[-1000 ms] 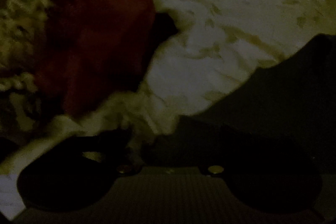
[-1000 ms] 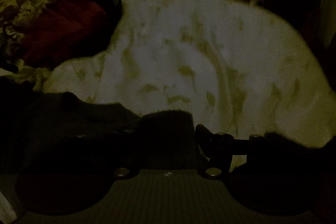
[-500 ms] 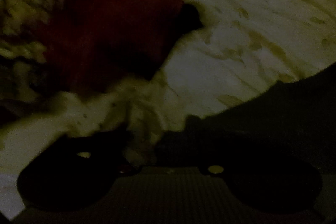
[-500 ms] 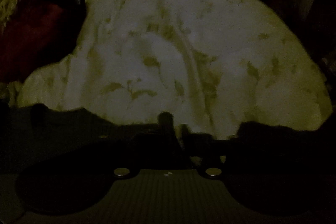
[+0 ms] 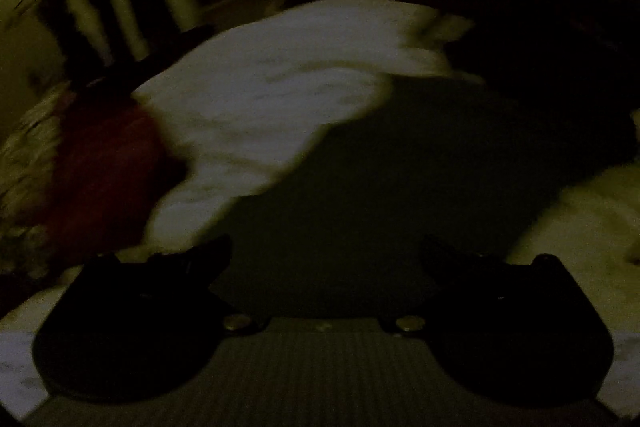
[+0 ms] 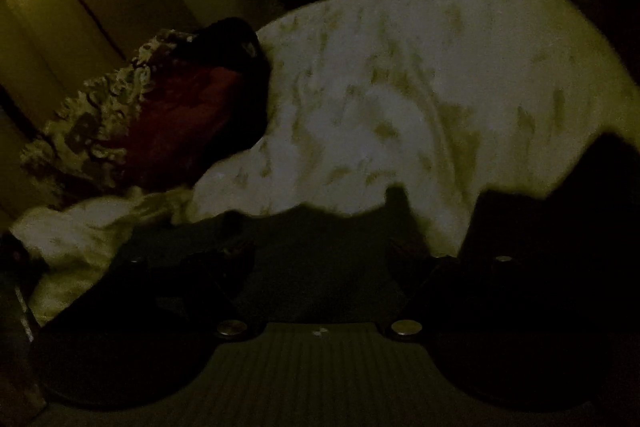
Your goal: Fold small clothes
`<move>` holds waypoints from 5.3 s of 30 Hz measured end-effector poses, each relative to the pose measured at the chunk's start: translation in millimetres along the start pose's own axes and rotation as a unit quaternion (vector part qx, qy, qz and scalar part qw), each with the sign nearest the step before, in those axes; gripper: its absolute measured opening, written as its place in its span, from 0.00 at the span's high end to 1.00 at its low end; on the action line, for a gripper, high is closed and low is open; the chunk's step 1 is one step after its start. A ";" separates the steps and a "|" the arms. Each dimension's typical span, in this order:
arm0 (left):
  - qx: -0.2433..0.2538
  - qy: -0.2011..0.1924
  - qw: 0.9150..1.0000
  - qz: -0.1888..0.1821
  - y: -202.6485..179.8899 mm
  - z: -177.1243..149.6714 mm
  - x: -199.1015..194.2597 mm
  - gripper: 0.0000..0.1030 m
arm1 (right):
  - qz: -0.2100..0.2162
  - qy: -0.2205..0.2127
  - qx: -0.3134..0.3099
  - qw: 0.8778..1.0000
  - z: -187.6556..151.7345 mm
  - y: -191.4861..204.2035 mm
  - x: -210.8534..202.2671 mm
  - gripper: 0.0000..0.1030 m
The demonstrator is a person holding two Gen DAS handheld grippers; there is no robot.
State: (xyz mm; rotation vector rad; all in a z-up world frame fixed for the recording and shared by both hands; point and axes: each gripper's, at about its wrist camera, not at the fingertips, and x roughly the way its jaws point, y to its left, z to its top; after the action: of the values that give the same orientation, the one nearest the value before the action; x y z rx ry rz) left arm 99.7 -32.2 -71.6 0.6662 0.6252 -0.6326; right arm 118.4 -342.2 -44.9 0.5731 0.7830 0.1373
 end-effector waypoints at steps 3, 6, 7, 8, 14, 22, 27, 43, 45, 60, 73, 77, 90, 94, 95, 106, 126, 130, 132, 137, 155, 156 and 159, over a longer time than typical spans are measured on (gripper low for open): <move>0.041 -0.026 0.998 0.027 -64.0 1.6 8.1 0.18 | 0.027 0.009 0.022 0.999 -11.7 0.3 -9.9 0.00; 0.050 -0.023 0.998 -0.001 -98.8 6.9 24.8 0.24 | 0.045 0.011 0.035 0.998 -21.4 -0.1 -21.4 0.00; 0.051 -0.018 0.999 -0.003 -106.0 8.2 29.9 0.24 | 0.048 0.010 0.041 0.998 -20.8 -3.7 -24.7 0.00; 0.055 -0.018 0.998 0.002 -113.2 8.6 35.2 0.24 | 0.051 0.009 0.048 0.998 -21.1 -6.4 -26.8 0.00; 0.098 -0.024 0.994 0.038 -144.5 -2.2 52.7 0.12 | 0.046 0.003 0.064 0.997 -20.3 -25.1 -28.0 0.00; 0.215 -0.075 0.966 0.125 -177.6 -25.3 71.2 0.01 | 0.065 0.012 0.062 0.996 -29.1 -34.5 -23.4 0.00; 0.264 -0.089 0.951 0.132 -192.6 -26.8 100.6 0.10 | 0.087 0.025 0.083 0.992 -17.6 -45.8 -15.1 0.00; 0.252 -0.070 0.960 0.096 -178.9 -16.9 143.7 0.71 | -0.097 0.137 0.016 0.986 13.7 -37.7 95.8 0.00; 0.236 -0.068 0.965 0.089 -170.3 -11.6 142.7 0.72 | -0.101 0.149 0.007 0.984 10.0 -35.7 101.7 0.00; -0.055 -0.092 0.993 0.055 2.8 -21.1 29.8 0.78 | 0.179 0.066 0.123 0.974 28.9 40.8 48.5 0.75; -0.376 -0.003 0.926 0.042 143.9 -149.6 13.9 0.44 | 0.155 0.136 0.057 0.977 3.3 213.3 208.7 0.69; -0.401 0.011 0.915 0.040 163.0 -166.6 10.3 0.39 | 0.119 0.121 0.052 0.984 -12.0 225.9 239.2 0.65; -0.383 0.032 0.922 0.041 161.9 -158.2 8.6 0.19 | 0.137 0.029 -0.015 0.990 -10.0 237.2 225.5 0.00; -0.367 0.038 0.927 0.059 157.4 -154.0 1.7 0.12 | 0.149 -0.011 -0.030 0.988 -0.6 232.8 190.2 0.00; -0.365 0.040 0.928 0.062 156.7 -153.2 -0.8 0.12 | 0.147 -0.018 -0.033 0.988 0.6 231.8 182.7 0.00; -0.353 0.028 0.928 0.114 156.7 -155.8 -44.1 0.05 | 0.131 -0.028 -0.055 0.989 -25.1 187.9 125.9 0.00; -0.267 0.065 0.957 0.089 141.3 -120.8 20.5 0.54 | 0.122 -0.003 -0.136 0.983 -69.5 179.9 153.0 0.39; -0.252 0.081 0.957 0.116 135.4 -141.7 34.5 0.54 | 0.129 0.028 -0.153 0.979 -79.2 190.4 193.6 0.36; -0.260 0.087 0.955 0.111 137.4 -149.4 38.5 0.55 | 0.116 0.024 -0.158 0.980 -86.1 193.4 214.3 0.35; -0.265 0.087 0.956 0.096 144.6 -153.0 38.3 0.52 | 0.087 0.023 -0.188 0.978 -91.5 206.2 226.6 0.25; -0.469 0.085 0.879 -0.024 247.0 -190.8 -16.2 0.00 | 0.124 -0.027 0.089 0.988 -96.0 66.1 101.8 0.00; -0.463 0.098 0.881 -0.018 247.0 -189.6 -10.3 0.00 | 0.127 -0.024 0.101 0.987 -100.0 63.4 102.9 0.00; -0.462 0.114 0.879 -0.015 246.3 -189.7 2.0 0.00 | 0.133 -0.014 0.111 0.985 -107.1 62.9 107.1 0.00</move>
State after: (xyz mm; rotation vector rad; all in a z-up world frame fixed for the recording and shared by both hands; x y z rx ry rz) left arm 213.3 255.6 -102.9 -0.1785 1.0538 -0.2187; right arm 125.0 -208.0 -139.0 0.8886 0.6957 0.2886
